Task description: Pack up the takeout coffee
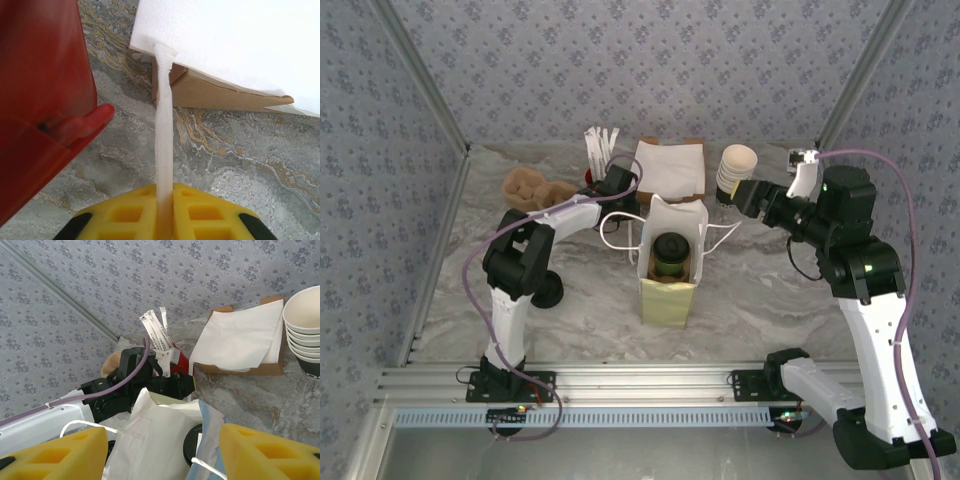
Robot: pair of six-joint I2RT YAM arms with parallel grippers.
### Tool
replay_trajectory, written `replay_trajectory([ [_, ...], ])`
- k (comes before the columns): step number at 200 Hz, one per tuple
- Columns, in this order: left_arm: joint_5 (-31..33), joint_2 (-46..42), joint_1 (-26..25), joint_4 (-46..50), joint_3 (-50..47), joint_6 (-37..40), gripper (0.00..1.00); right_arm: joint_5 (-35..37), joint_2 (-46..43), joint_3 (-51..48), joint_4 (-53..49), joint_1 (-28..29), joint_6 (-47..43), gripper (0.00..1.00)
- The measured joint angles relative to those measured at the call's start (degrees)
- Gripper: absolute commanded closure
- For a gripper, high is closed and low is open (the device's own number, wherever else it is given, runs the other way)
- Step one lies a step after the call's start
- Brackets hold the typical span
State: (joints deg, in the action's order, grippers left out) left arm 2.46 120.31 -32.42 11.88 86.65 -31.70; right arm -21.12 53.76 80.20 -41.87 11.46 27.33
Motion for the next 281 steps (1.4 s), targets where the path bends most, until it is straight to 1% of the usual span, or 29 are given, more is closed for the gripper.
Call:
replay_trajectory([
  [17,0.20,-1.25,0.00,0.35,-0.22,0.59,0.89,0.24,-0.24,0.00,-0.07,-0.17,0.00,0.37],
  [36,0.66,-4.83,0.00,0.46,-1.27,1.09,0.90,0.39,-0.70,0.00,-0.24,-0.35,0.00,0.36],
  [84,3.72,-20.00,-0.02,1.90,-2.78,3.50,0.90,0.37,-1.42,1.01,-0.87,-0.63,0.00,0.37],
  [109,6.36,-27.87,-0.22,3.45,-2.78,5.62,0.90,0.37,-1.73,1.07,-0.92,-0.72,0.00,0.36],
  [162,13.11,-40.13,-0.87,8.83,-2.51,10.25,0.90,0.37,-2.25,1.11,-1.40,-0.94,0.00,0.36],
  [188,15.87,-44.35,-3.37,11.37,1.01,13.11,0.90,0.37,-2.34,1.11,-1.44,-1.18,-0.17,0.36],
  [213,17.51,-46.31,-6.62,12.63,5.53,15.67,0.90,0.33,-2.27,1.11,-1.42,-1.46,-0.20,0.36],
  [243,18.67,-46.60,-11.21,14.10,10.08,18.73,0.90,0.33,-1.75,1.11,-1.27,-1.79,-0.20,0.36],
  [281,18.32,-46.07,-16.81,14.71,14.16,21.49,0.89,0.31,-0.94,1.11,-1.25,-2.80,-0.22,0.36],
])
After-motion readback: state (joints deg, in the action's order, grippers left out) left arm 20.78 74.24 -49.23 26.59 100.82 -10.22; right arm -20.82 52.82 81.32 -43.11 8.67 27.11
